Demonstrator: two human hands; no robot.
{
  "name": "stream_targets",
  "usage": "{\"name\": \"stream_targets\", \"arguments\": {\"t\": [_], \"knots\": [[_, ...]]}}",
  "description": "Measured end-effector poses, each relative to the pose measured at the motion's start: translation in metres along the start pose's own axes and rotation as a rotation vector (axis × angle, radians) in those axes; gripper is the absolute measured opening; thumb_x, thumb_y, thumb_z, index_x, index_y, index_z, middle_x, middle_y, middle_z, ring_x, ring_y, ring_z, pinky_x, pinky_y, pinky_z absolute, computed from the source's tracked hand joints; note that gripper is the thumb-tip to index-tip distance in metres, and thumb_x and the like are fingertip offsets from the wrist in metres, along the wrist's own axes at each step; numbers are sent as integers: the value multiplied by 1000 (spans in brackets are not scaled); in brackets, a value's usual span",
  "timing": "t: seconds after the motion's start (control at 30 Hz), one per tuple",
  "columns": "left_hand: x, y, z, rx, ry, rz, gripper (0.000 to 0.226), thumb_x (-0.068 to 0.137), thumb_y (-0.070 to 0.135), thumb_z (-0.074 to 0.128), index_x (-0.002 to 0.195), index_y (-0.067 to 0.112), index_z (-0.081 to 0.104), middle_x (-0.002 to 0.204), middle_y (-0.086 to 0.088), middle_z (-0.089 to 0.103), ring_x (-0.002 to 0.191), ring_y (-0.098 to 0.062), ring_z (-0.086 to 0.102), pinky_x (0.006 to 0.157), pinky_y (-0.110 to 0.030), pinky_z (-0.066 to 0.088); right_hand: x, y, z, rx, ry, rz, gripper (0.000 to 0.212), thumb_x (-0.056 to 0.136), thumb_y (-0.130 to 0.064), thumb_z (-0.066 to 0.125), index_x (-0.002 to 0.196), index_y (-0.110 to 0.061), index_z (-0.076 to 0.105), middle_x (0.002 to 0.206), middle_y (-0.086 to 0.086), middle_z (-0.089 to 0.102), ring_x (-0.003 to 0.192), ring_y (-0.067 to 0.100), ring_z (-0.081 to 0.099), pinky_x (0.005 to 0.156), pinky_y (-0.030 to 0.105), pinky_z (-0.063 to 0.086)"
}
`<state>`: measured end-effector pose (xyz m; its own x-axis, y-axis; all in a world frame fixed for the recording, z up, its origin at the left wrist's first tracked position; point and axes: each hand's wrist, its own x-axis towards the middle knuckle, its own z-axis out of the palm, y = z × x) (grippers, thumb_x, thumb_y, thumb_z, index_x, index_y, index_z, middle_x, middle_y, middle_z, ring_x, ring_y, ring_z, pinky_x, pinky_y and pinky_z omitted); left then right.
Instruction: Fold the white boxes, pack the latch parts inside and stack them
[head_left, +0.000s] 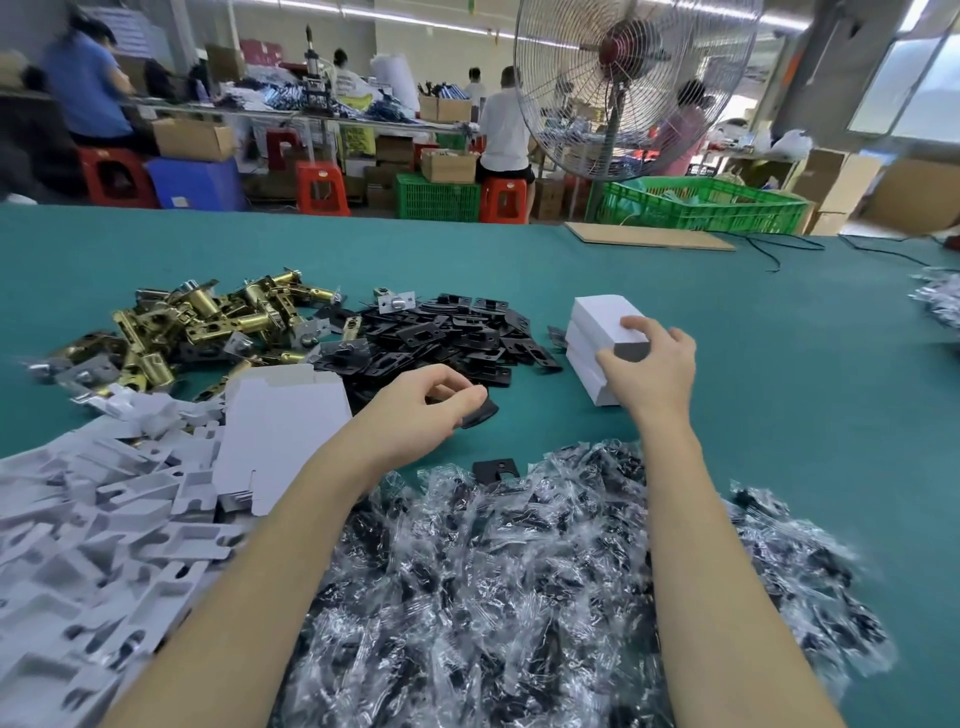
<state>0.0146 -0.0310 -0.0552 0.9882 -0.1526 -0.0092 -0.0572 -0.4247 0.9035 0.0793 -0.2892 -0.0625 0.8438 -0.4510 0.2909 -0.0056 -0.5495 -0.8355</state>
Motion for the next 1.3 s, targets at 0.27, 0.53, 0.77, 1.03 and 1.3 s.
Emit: {"name": "stream_targets", "arguments": {"t": [0.27,0.53,0.77,1.03,1.3], "knots": [[-1,0,2,33,-14,0,19,97,52,60,99,36,69,104,8,72,102,-12,69,101,-44,53,-1,4,3,-57,15,-41,48,91,-17,67,136,-30,58,149,8,35,128,31,49,98,37,48],[-2,0,2,52,-16,-7,20,97,53,60,100,35,69,102,9,73,101,-11,70,100,-45,54,3,3,-3,-104,-26,-13,55,91,-20,68,143,-31,53,158,6,31,138,32,39,101,40,43],[-2,1,1,73,-2,-19,20,96,53,61,99,35,69,99,11,74,98,-11,71,96,-45,57,-8,-50,-11,-53,128,-186,62,87,-33,71,144,-20,49,160,4,36,146,23,33,107,30,34],[1,-3,-1,49,87,-18,19,95,42,64,96,26,72,90,6,77,80,-10,75,90,-48,60,-59,-80,48,-141,-397,-355,13,90,-25,60,91,-27,73,94,-8,74,91,14,66,84,25,52],[-3,-3,-21,483,352,4,21,94,45,64,94,24,67,98,8,67,103,-18,61,80,-28,49,-67,-60,71,-319,-818,-309,6,91,-37,65,91,-37,71,92,-9,73,91,12,66,77,26,46]]}}
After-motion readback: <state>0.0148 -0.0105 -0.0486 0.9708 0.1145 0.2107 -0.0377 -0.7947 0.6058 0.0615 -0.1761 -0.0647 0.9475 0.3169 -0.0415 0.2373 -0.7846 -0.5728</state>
